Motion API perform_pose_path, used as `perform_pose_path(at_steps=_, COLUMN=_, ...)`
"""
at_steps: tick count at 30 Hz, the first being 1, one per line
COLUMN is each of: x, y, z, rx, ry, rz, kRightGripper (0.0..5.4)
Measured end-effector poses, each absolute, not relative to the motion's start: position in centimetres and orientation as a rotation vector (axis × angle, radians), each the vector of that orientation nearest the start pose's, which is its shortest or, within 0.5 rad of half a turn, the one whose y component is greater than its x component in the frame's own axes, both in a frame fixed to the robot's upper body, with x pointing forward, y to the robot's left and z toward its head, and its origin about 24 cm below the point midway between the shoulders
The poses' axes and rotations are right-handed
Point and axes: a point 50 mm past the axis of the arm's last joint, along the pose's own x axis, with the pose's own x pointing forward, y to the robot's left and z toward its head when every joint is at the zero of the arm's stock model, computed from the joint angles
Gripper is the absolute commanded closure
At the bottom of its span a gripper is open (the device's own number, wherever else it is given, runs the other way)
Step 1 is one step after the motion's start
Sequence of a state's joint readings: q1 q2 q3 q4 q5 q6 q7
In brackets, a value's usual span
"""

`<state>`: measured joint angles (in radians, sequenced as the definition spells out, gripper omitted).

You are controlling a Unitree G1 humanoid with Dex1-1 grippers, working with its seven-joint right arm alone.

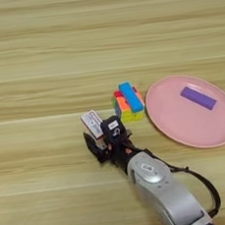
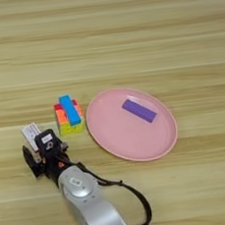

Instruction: Move the objects on the table

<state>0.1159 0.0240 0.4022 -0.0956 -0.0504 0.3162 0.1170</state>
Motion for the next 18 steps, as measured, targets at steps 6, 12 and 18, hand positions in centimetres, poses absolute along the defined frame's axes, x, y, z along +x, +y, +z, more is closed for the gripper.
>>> perform_pose_path(at_steps=6, x=20.66, y=-4.97, z=1.30, rx=-0.023, ry=0.313, rz=0.484, kRightGripper=0.94)
perform_pose_path(at_steps=12, x=20.38, y=-4.85, z=1.35, rx=-0.033, ry=0.309, rz=0.502, kRightGripper=0.10)
perform_pose_path(at_steps=18, x=20.28, y=-4.64, z=1.75, rx=-0.033, ry=0.292, rz=0.523, kRightGripper=0.03)
